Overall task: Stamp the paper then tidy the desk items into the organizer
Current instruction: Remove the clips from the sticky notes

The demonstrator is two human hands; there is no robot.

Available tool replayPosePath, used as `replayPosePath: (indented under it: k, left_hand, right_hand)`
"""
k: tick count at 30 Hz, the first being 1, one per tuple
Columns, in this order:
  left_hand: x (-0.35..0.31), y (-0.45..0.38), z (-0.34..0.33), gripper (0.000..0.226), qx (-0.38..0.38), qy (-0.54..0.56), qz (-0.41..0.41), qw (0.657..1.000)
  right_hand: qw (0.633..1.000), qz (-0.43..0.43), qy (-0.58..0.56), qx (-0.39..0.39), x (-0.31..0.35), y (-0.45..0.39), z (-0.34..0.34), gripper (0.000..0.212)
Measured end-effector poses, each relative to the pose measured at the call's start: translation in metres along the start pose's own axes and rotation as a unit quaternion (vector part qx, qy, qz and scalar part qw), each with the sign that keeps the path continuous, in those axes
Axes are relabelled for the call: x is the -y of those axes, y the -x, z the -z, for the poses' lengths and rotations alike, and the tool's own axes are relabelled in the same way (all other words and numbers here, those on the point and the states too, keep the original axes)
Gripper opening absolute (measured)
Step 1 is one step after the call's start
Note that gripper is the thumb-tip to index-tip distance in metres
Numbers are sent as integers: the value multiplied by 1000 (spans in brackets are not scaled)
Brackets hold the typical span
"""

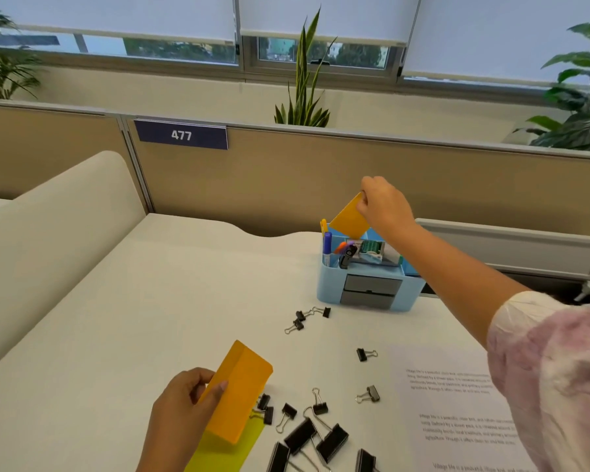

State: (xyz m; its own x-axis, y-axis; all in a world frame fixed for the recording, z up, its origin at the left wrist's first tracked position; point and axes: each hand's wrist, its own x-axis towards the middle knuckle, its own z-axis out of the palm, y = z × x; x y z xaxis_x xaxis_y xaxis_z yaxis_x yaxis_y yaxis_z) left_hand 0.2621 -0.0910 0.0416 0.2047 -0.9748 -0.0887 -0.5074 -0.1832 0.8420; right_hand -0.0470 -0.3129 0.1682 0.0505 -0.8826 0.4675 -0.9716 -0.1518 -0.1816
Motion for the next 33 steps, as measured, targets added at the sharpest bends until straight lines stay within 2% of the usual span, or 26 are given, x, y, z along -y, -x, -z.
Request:
replayPosePath:
  k: [6, 13, 23, 26, 29, 33]
  left_hand:
    - [-1, 0, -8, 10, 8, -3, -6, 1000]
    - [0, -3, -13, 9, 7, 4, -15, 1000]
    - [-9, -3, -20, 7, 4, 34, -35, 999]
    - [-10, -2, -22, 7, -3, 44, -36, 998]
    - [-16, -2, -24, 7, -28, 72, -39, 996]
    - [-32, -6, -25, 6, -48, 132, -58, 988]
  right_hand:
    - [999, 28, 36, 17, 0, -1, -6, 7]
    - [999, 22, 15, -21, -2, -8, -2, 6]
    - [997, -17, 39, 69, 2, 7, -21, 9]
    - [996, -38, -2, 84, 7, 10, -15, 10]
    - [991, -9, -79, 104, 29, 21, -3, 21]
    - [957, 33, -239, 162, 74, 61, 13, 15]
